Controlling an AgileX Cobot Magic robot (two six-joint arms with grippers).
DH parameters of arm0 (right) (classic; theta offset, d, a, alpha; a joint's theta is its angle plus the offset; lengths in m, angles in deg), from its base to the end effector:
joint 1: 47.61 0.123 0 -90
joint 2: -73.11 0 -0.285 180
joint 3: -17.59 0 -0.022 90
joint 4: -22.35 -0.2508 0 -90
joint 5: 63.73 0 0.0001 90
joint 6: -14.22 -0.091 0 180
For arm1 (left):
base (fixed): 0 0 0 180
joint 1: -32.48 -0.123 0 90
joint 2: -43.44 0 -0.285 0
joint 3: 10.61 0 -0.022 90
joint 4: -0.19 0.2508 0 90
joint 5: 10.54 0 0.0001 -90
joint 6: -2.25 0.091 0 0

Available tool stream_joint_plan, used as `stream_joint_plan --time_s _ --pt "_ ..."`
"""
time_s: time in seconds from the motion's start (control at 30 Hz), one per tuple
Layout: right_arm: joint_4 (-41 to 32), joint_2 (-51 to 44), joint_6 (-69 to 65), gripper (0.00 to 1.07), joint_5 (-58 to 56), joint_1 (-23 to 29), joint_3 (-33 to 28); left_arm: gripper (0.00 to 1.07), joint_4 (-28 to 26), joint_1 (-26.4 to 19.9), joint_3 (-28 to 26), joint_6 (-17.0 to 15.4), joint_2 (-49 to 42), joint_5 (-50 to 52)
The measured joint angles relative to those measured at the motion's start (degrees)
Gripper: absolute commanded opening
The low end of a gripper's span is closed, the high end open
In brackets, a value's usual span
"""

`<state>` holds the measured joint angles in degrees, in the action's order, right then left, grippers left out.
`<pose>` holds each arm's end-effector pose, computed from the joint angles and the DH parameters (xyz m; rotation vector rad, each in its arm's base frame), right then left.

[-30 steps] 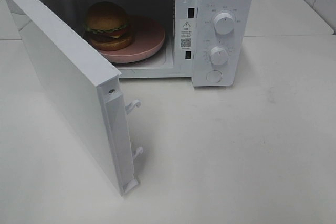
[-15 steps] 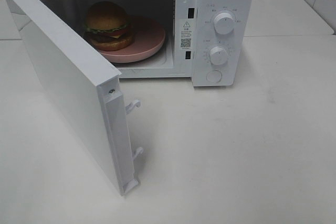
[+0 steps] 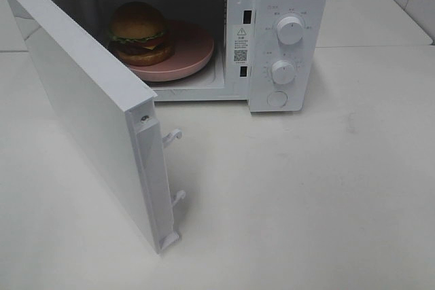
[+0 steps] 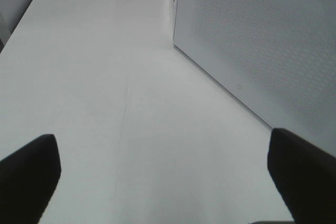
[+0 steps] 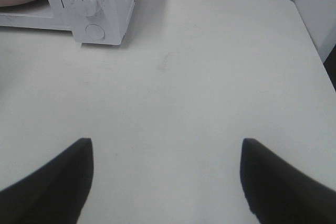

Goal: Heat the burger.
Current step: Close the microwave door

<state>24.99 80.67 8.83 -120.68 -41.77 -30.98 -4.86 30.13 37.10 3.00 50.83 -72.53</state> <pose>-0.0025 -0.0038 0.2828 -0.0074 1.9735 0.0734 -0.0084 -0.0074 0.2799 -0.0222 2.0411 -0.0715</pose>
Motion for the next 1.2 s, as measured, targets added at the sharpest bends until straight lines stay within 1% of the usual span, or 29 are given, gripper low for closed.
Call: stream_joint_plan --time_s 0.83,0.93,0.97,1.0,1.03,1.07,1.1,1.13,1.17,1.2 --pt "0.0 0.0 0.0 0.75 0.0 0.0 0.0 1.00 0.0 0.0 0.0 0.0 0.0 0.0" --pt "0.0 0.0 0.0 0.75 0.0 0.0 0.0 0.96 0.0 0.0 -0.1 0.0 0.0 0.1" --pt "0.0 0.0 0.0 0.75 0.0 0.0 0.0 0.90 0.0 0.0 -0.7 0.0 0.3 0.1" --pt "0.0 0.0 0.0 0.75 0.0 0.0 0.0 0.90 0.0 0.0 -0.7 0.0 0.3 0.1" --pt "0.0 0.0 0.0 0.75 0.0 0.0 0.0 0.83 0.0 0.0 -1.8 0.0 1.3 0.5" --pt "0.0 0.0 0.0 0.75 0.0 0.0 0.0 0.83 0.0 0.0 -1.8 0.0 1.3 0.5" --pt "0.0 0.0 0.0 0.75 0.0 0.0 0.0 0.79 0.0 0.0 -2.3 0.0 2.0 0.6" --pt "0.0 0.0 0.0 0.75 0.0 0.0 0.0 0.70 0.0 0.0 -3.2 0.0 3.8 1.4" --pt "0.0 0.0 0.0 0.75 0.0 0.0 0.0 0.70 0.0 0.0 -3.2 0.0 3.8 1.4" --pt "0.0 0.0 0.0 0.75 0.0 0.0 0.0 0.65 0.0 0.0 -3.4 0.0 4.9 1.9"
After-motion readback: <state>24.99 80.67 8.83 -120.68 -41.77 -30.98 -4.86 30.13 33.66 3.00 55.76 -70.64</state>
